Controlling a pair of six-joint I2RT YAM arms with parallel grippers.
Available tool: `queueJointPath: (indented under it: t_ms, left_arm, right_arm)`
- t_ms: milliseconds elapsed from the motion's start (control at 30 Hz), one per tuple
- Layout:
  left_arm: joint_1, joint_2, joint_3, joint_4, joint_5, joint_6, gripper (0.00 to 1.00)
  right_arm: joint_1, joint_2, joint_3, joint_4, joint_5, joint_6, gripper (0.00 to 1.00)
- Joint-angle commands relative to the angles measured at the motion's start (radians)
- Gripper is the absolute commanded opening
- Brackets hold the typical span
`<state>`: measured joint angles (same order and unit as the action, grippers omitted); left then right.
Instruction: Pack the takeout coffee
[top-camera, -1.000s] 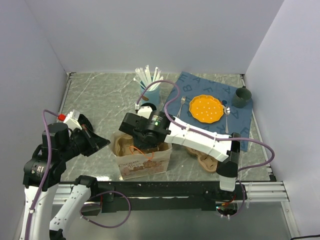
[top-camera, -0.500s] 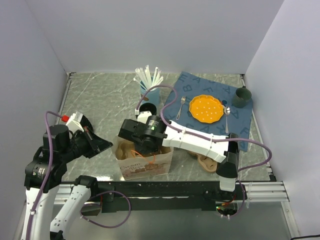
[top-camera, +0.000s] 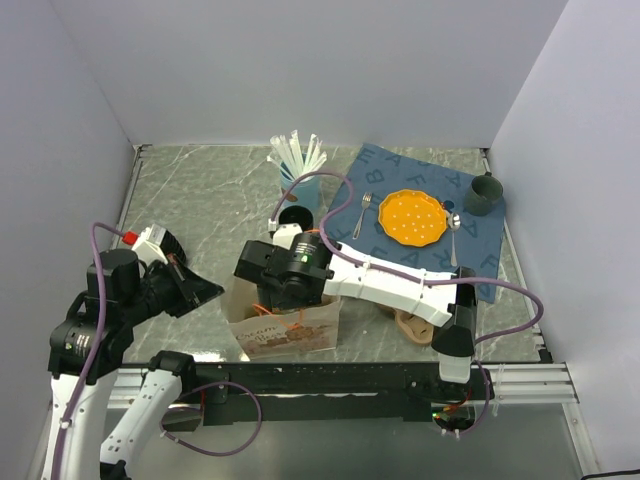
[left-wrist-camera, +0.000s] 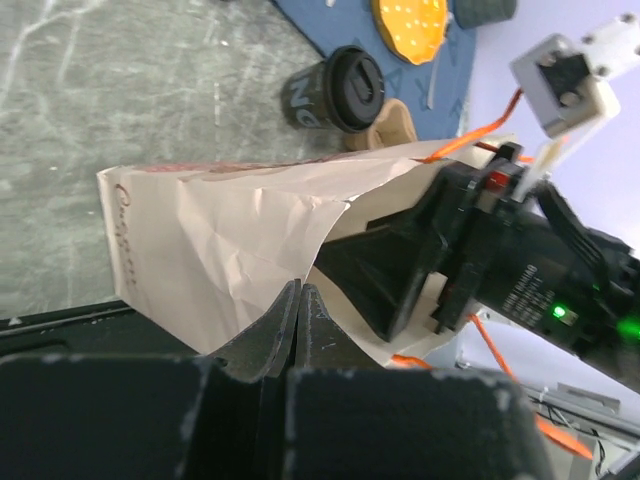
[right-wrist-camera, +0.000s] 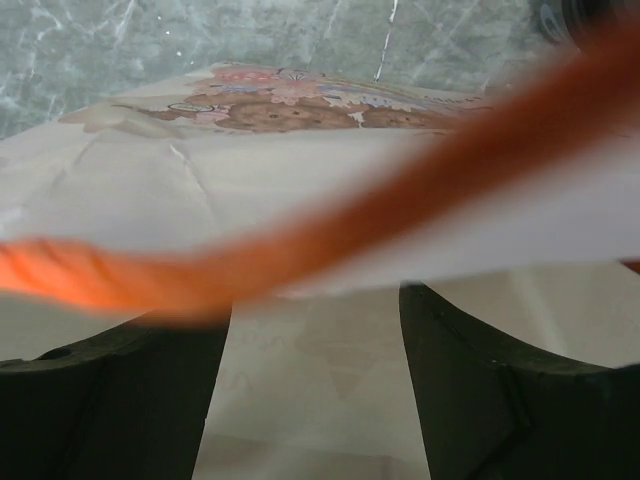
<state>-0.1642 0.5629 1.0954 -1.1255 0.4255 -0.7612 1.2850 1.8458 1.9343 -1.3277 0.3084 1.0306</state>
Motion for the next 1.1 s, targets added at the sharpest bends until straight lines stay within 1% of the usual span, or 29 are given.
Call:
queueJointPath:
  t_ms: [0,167,333,433,467,533,567,667,733,867,1033,1067]
  left_arm:
    - [0.002,0.029,0.049,-0.026,-0.051,0.033,0.01]
    - [0.002,0.052,0.081,-0.046,-0.088,0.039,0.01]
    - [0.002,0.087,0.136,-0.071,-0.122,0.049,0.02]
    - [0.002,0.114,0.173,-0.089,-0.151,0.065,0.12]
    - [0.002,0.121,0.182,-0.095,-0.157,0.069,0.23]
    - [0.002,0.129,0.198,-0.100,-0.166,0.071,0.38]
    - [0.002,0.134,0.204,-0.103,-0.165,0.077,0.54]
    - [0.002,0.144,0.222,-0.128,-0.171,0.109,0.67]
    - [0.002,0.158,0.225,-0.161,-0.192,0.129,0.69]
    - [0.002,0.161,0.199,-0.166,-0.191,0.131,0.69]
    - [0.002,0.169,0.167,-0.140,-0.202,0.103,0.58]
    - [0.002,0.169,0.159,-0.114,-0.206,0.102,0.56]
  right_arm:
    - [0.005,-0.045,0.051,-0.243,0.040,0.020,0.75]
    - [0.008,-0.053,0.135,-0.229,0.028,-0.030,0.72]
    - [0.011,-0.060,0.219,-0.229,0.011,-0.096,0.72]
    - [0.008,-0.102,0.201,-0.162,-0.025,-0.138,0.72]
    - [0.010,-0.123,0.196,-0.144,-0.034,-0.144,0.73]
    - [0.008,-0.144,0.181,-0.092,-0.046,-0.150,0.73]
    - [0.007,-0.161,0.177,-0.082,-0.046,-0.150,0.73]
    - [0.004,-0.178,0.178,-0.067,-0.040,-0.161,0.73]
    - [0.004,-0.186,0.186,-0.032,-0.040,-0.187,0.74]
    - [0.002,-0.214,0.196,0.040,-0.061,-0.224,0.73]
    - [0.000,-0.255,0.198,0.100,-0.019,-0.242,0.72]
    - [-0.003,-0.266,0.187,0.113,-0.017,-0.242,0.72]
